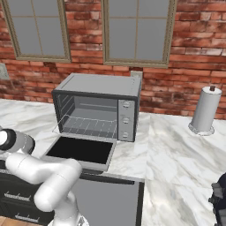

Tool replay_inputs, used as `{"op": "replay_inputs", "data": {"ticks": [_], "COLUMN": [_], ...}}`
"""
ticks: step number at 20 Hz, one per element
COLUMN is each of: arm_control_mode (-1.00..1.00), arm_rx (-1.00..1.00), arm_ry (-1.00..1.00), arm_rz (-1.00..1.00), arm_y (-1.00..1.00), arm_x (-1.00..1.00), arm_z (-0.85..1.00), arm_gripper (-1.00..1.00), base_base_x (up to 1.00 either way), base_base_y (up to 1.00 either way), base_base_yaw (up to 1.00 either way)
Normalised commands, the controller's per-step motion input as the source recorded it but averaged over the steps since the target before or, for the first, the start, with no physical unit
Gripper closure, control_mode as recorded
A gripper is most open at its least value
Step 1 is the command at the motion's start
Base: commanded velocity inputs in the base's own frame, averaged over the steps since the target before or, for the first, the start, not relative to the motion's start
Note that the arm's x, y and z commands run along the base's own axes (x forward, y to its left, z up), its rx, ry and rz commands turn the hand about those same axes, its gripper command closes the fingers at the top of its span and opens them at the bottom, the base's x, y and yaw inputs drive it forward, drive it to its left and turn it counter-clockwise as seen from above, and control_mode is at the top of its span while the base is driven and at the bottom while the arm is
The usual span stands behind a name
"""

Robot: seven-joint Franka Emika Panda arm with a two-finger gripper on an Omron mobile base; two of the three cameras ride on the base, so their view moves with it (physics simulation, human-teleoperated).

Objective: Pick up the bagel from the plate, place it on the toaster oven rack, close the door, and set the timer.

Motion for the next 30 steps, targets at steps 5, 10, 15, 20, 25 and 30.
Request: {"op": "replay_inputs", "data": {"ticks": [5, 10, 15, 20, 25, 30], "arm_control_mode": [-1.00, -1.00, -1.00, -1.00, -1.00, -1.00], "arm_rx": [0.00, 0.06, 0.29, 0.36, 0.41, 0.45], "arm_ry": [-0.06, -0.10, -0.17, -0.24, -0.34, -0.42], "arm_rz": [0.00, 0.00, 0.00, 0.00, 0.00, 0.00], "arm_y": [-0.87, -1.00, -1.00, -1.00, -1.00, -1.00], "arm_x": [-0.48, -0.29, -0.20, -0.30, -0.45, -0.58], "arm_z": [0.31, 0.15, 0.11, 0.17, 0.13, 0.01], "arm_gripper": [1.00, 1.00, 1.00, 1.00, 1.00, 1.00], "base_base_x": [0.00, 0.00, 0.00, 0.00, 0.00, 0.00], "base_base_y": [0.00, 0.00, 0.00, 0.00, 0.00, 0.00], "base_base_yaw": [0.00, 0.00, 0.00, 0.00, 0.00, 0.00]}}
